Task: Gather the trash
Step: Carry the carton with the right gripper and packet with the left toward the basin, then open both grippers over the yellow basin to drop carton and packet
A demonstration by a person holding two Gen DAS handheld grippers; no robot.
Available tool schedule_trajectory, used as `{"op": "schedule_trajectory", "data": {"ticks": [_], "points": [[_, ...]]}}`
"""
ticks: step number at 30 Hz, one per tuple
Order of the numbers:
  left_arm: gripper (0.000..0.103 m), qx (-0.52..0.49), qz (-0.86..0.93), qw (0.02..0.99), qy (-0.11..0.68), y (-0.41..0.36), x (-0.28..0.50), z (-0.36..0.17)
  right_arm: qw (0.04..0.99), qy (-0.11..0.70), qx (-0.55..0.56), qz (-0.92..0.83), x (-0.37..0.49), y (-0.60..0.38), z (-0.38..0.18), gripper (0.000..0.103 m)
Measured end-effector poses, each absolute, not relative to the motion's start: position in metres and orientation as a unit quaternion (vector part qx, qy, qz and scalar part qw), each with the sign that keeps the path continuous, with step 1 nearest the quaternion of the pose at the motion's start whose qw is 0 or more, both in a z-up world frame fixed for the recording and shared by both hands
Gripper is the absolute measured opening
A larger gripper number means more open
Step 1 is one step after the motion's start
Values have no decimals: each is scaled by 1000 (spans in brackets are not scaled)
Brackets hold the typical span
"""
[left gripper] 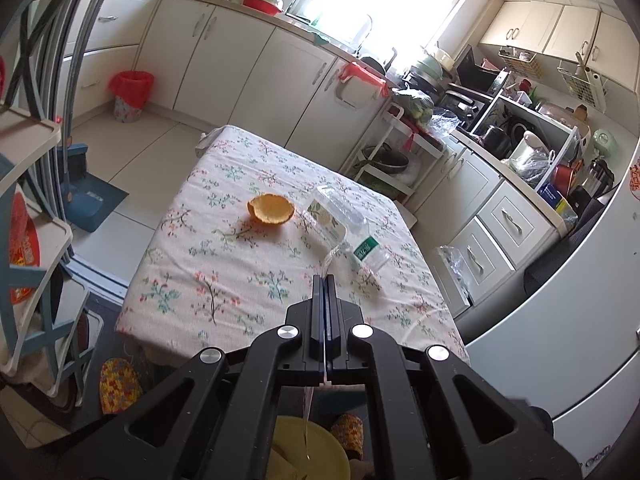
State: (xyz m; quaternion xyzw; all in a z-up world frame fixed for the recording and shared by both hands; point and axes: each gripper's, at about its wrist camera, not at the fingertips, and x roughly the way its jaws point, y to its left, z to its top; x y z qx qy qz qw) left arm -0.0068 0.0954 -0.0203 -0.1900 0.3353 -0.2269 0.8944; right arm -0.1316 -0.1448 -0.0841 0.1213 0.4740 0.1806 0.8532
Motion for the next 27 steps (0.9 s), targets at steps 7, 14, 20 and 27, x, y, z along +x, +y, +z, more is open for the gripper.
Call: {"op": "schedule_trajectory", "data": {"ticks": [7, 14, 20, 27], "points": [[0, -183, -233, 888, 350, 93, -35, -32, 884, 412, 161, 154, -139, -165, -62, 68], [0, -170, -241, 876, 382, 86, -64, -51, 889, 389, 201, 134, -146, -182, -56, 68], [0, -120, -260, 840, 460, 58, -93, -84, 893, 375, 213, 129, -157, -187, -51, 69], [40, -21, -213, 835, 506, 29, -107, -108, 895, 362, 230, 121, -158, -197, -48, 70]]}}
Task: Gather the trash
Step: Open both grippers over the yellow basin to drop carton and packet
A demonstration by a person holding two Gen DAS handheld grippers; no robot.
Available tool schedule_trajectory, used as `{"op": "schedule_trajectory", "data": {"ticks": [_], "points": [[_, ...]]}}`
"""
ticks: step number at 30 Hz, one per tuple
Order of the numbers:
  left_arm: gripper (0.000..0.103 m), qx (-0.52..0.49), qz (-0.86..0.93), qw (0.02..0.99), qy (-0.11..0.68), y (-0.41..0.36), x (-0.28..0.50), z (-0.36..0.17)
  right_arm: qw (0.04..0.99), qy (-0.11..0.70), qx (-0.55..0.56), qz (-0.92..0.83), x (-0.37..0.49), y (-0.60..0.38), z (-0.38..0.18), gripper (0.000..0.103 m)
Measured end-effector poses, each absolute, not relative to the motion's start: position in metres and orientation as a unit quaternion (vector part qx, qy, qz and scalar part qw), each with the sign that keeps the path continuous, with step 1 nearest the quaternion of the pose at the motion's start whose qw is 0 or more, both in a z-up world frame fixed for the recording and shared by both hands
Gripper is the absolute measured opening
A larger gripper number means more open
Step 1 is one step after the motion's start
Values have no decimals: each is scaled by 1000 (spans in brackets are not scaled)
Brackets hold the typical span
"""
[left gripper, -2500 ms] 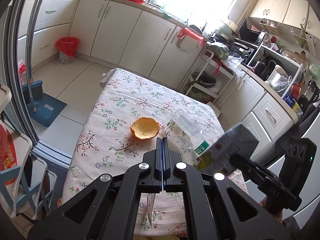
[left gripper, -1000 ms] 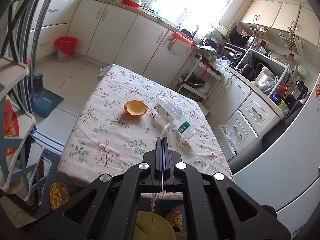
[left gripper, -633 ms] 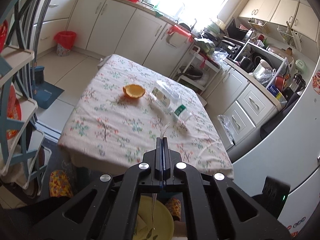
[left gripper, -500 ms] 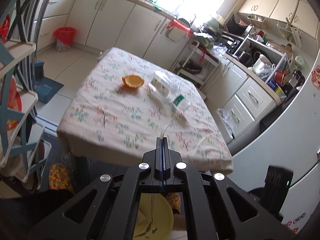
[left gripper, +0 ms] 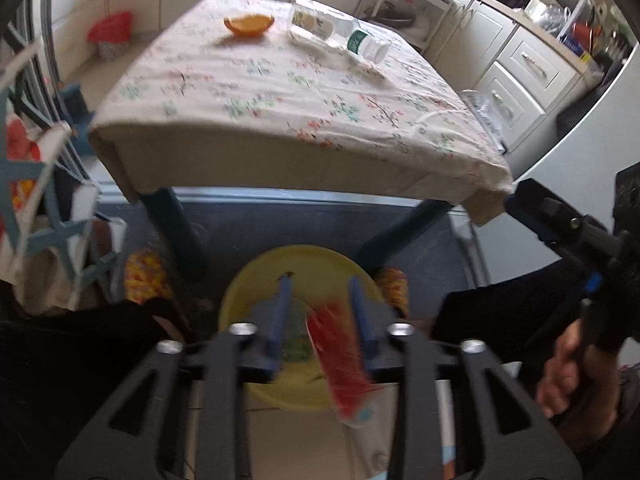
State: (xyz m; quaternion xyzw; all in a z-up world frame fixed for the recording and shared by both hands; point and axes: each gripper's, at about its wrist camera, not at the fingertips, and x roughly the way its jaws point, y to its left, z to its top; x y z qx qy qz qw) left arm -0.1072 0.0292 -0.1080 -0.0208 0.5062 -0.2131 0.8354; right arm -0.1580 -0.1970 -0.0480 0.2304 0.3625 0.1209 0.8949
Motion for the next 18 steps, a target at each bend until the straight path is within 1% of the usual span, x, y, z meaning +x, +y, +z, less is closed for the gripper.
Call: {"op": "schedule_trajectory", "data": {"ticks": [1, 2, 5, 13, 18], "points": [[48, -16, -208, 841, 500, 29, -108, -106, 895, 362, 232, 121, -158, -199, -48, 70], [54, -8, -199, 848, 491, 29, -109, -102, 895, 361, 233, 120, -159, -199, -48, 70], [59, 3, -178, 860, 478, 31, -108, -96, 895, 360, 235, 118, -159, -201, -48, 71], [66, -1, -159, 870, 466, 38, -101, -88, 894, 362, 238, 117, -159, -203, -50, 73], [67, 3, -161, 869, 467, 35, -101, -90, 892, 366, 238, 118, -159, -203, -50, 75]]}}
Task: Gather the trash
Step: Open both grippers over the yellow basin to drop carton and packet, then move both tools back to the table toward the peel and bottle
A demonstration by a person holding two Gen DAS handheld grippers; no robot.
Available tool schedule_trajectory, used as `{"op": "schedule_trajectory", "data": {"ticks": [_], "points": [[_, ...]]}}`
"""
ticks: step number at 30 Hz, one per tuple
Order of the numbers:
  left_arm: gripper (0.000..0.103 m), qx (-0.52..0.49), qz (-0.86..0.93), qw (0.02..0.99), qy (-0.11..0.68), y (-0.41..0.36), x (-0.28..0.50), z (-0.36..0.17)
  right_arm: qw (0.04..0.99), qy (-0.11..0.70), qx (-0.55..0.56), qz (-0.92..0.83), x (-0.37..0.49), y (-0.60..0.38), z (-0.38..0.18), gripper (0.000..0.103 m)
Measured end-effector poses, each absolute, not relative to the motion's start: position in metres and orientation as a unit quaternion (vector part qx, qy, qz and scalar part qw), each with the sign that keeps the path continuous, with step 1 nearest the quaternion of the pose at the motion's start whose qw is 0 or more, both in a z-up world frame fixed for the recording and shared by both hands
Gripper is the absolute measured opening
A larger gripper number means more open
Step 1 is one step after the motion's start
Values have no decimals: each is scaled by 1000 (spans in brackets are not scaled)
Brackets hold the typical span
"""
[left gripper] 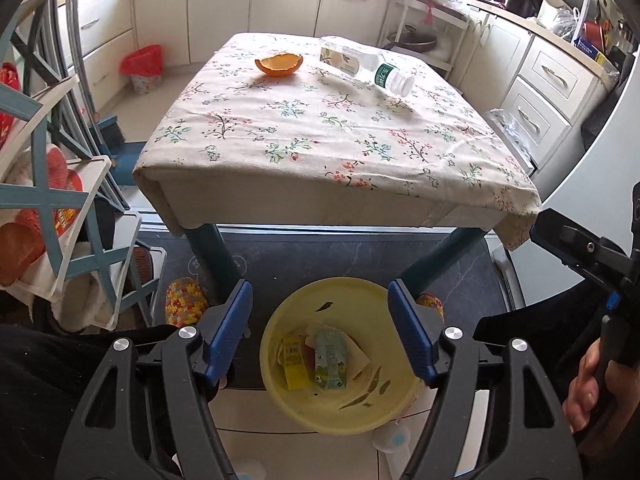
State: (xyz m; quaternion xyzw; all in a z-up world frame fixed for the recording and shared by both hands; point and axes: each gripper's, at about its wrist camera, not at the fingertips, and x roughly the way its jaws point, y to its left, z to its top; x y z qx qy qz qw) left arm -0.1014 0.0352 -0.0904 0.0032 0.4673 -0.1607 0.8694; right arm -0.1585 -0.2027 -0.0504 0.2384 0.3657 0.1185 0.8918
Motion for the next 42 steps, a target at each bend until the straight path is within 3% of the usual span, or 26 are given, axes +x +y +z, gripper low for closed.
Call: {"op": "schedule_trajectory", "data": {"ticks": [12, 25, 42], "points": [[67, 7, -154, 874, 461, 35, -102, -88, 894, 366, 227, 121, -159, -196, -49, 75], [78, 39, -138, 895, 422, 31, -97, -67, 905, 351, 197, 135, -149, -188, -31, 79], [85, 76, -126, 911, 386, 26, -4, -28, 921, 351, 92, 140, -34, -199, 9, 86]]}}
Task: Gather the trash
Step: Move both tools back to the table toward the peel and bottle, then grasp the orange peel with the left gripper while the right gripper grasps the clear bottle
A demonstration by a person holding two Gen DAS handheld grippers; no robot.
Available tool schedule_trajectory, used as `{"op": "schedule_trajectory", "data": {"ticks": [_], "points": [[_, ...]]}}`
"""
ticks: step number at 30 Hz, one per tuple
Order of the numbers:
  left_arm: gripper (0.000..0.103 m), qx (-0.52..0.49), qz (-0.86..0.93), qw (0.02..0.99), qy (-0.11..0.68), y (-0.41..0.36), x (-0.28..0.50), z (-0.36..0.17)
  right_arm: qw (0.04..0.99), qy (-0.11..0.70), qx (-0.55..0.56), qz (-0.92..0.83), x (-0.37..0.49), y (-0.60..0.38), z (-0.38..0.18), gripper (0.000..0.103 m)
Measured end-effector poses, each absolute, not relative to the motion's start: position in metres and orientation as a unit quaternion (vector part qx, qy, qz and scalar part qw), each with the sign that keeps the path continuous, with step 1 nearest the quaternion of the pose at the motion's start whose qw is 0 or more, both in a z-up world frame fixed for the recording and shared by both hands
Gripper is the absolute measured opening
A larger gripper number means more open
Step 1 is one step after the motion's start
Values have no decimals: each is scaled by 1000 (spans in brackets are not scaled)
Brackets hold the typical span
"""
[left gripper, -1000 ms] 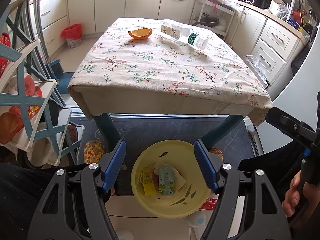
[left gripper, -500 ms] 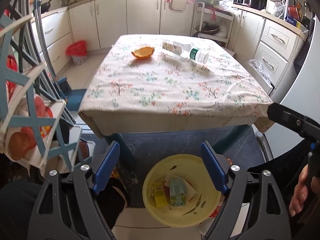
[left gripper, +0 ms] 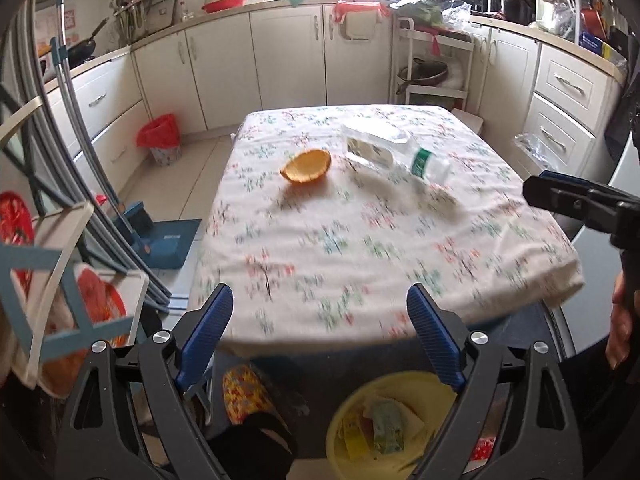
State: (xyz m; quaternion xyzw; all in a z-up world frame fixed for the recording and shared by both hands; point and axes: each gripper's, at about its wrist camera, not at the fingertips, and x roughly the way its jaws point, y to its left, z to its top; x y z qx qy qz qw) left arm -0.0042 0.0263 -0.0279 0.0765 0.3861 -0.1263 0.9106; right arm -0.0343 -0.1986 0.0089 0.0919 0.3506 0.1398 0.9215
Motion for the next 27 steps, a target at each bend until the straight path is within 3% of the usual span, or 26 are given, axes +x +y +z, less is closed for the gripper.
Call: {"op": "schedule_trajectory", "data": {"ticks": [16, 27], "points": [[85, 78, -116, 898, 416, 5, 140, -52, 908, 397, 44, 128, 98, -189, -27, 87], [85, 85, -147, 880, 444, -14, 210, -79, 893, 431, 28, 131, 144, -191, -49, 87]]}}
